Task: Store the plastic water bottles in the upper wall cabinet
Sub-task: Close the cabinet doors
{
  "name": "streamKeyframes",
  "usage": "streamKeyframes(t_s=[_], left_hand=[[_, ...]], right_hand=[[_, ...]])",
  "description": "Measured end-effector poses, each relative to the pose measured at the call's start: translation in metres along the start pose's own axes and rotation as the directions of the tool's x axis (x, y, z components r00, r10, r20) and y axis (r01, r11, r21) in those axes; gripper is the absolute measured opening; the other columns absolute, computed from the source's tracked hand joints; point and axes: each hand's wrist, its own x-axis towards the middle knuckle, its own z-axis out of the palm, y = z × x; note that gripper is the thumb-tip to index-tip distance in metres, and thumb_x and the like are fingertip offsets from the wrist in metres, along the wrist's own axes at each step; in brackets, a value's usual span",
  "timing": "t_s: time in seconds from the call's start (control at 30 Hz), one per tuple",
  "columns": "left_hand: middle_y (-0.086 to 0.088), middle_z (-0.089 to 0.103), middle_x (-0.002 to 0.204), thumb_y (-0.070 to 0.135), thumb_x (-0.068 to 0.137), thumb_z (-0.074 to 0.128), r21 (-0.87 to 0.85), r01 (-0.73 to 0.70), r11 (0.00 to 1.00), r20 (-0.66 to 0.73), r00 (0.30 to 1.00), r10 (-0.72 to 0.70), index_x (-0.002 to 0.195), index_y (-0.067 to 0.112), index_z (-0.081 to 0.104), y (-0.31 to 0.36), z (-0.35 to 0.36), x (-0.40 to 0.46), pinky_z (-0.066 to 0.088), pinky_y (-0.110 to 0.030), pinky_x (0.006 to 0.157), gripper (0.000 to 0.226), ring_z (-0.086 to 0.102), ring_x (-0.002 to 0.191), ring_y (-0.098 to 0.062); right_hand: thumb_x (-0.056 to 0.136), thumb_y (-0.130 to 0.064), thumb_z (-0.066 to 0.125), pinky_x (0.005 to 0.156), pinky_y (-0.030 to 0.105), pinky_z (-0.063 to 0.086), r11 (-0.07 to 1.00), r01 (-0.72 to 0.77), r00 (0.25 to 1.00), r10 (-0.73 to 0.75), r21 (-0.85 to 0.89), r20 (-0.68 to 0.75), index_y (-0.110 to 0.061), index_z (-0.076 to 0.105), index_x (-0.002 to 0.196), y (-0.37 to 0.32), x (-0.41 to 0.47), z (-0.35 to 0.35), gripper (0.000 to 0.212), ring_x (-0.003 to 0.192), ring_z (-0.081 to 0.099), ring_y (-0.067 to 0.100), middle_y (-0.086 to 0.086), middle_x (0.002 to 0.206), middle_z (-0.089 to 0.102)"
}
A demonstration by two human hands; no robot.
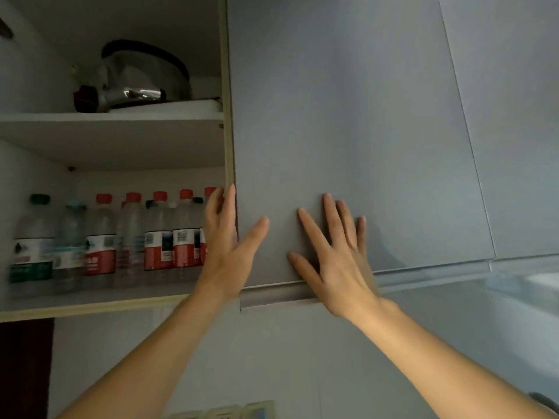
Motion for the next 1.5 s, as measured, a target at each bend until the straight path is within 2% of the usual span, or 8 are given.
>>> streamKeyframes(t_s=[0.27,0.43,0.63,0.83,1.03,1.2,1.37,1.5], left_hand=[[0.033,-0.010,0.162,0.078,0.072,0.055,0.093,0.093,0.991,-0.013,0.996,-0.092,0.144,0.071,0.012,-0.032,0.006,0.016,0.013,-0.055,0.126,0.084,-0.010,0.155,-0.003],[0.036,-0.010,0.161,0.071,0.073,0.059,0.111,0.125,0.986,-0.015,0.992,-0.125,0.155,0.056,0.015,-0.043,0.009,0.023,0.018,-0.058,0.124,0.094,-0.008,0.155,-0.006],[0.029,-0.017,0.162,0.074,0.078,0.057,0.264,0.078,0.961,0.000,0.997,-0.081,0.142,0.074,-0.009,-0.057,0.014,0.023,0.015,-0.060,0.124,0.092,-0.008,0.156,-0.013],[0.019,-0.014,0.166,0.069,0.086,0.062,0.342,0.079,0.936,0.017,0.996,-0.090,0.154,0.059,-0.003,-0.056,0.009,0.026,0.015,-0.056,0.125,0.094,-0.003,0.156,-0.016],[0.009,0.017,0.168,0.046,0.101,0.056,0.382,0.072,0.921,-0.040,0.997,-0.061,0.158,0.040,0.025,-0.031,-0.034,0.006,0.023,-0.045,0.125,0.065,0.014,0.153,-0.007],[0.017,0.055,0.139,0.039,0.104,0.052,0.438,0.124,0.890,-0.156,0.986,-0.061,0.150,0.029,0.039,0.019,-0.124,-0.025,0.043,-0.027,0.107,0.049,0.050,0.127,0.004],[0.018,0.061,0.124,0.037,0.105,0.051,0.599,0.180,0.780,-0.261,0.965,-0.021,0.143,0.030,0.047,0.079,-0.237,-0.077,0.048,-0.023,0.100,0.039,0.058,0.116,0.002],[0.021,0.061,0.116,0.035,0.102,0.057,0.737,0.185,0.650,-0.321,0.942,0.096,0.136,0.031,0.052,0.131,-0.324,-0.109,0.049,-0.020,0.090,0.034,0.059,0.109,0.003]], right_hand=[[0.099,-0.060,0.030,0.121,0.067,0.004,0.995,0.027,0.999,-0.031,-0.093,-0.045,-0.027,0.028,0.161,0.008,0.017,0.034,0.071,0.156,0.001,0.041,0.016,0.170,0.006],[0.100,-0.054,0.039,0.118,0.071,0.009,0.992,0.047,0.988,-0.065,-0.121,-0.143,-0.022,0.038,0.157,0.014,0.021,0.054,0.066,0.154,0.011,0.046,0.019,0.168,0.016],[0.100,-0.061,0.038,0.117,0.072,0.010,0.978,0.056,0.972,-0.100,-0.202,-0.213,-0.022,0.032,0.160,0.018,0.025,0.069,0.072,0.154,0.011,0.046,0.021,0.168,0.016],[0.099,-0.061,0.037,0.117,0.073,0.008,0.977,0.045,0.979,-0.085,-0.207,-0.184,-0.020,0.033,0.159,0.015,0.024,0.068,0.073,0.153,0.013,0.049,0.023,0.167,0.016],[0.092,-0.034,0.051,0.121,0.066,0.008,0.971,0.066,0.969,-0.007,0.228,-0.247,-0.009,0.051,0.146,-0.025,0.021,0.058,0.059,0.152,0.022,0.042,0.022,0.160,0.032],[0.087,-0.019,0.056,0.116,0.055,0.029,0.777,0.165,0.977,-0.046,0.607,-0.206,-0.004,0.062,0.133,-0.133,0.007,0.054,0.048,0.136,0.044,0.040,0.018,0.145,0.049],[0.091,-0.023,0.053,0.111,0.051,0.038,0.601,0.189,0.978,-0.187,0.777,-0.093,-0.009,0.066,0.128,-0.247,0.000,0.039,0.042,0.125,0.055,0.031,0.009,0.130,0.064],[0.101,-0.025,0.053,0.114,0.034,0.031,0.427,0.180,0.965,-0.252,0.886,-0.075,-0.021,0.058,0.137,-0.348,0.000,0.011,0.037,0.129,0.039,0.004,-0.004,0.137,0.056]])
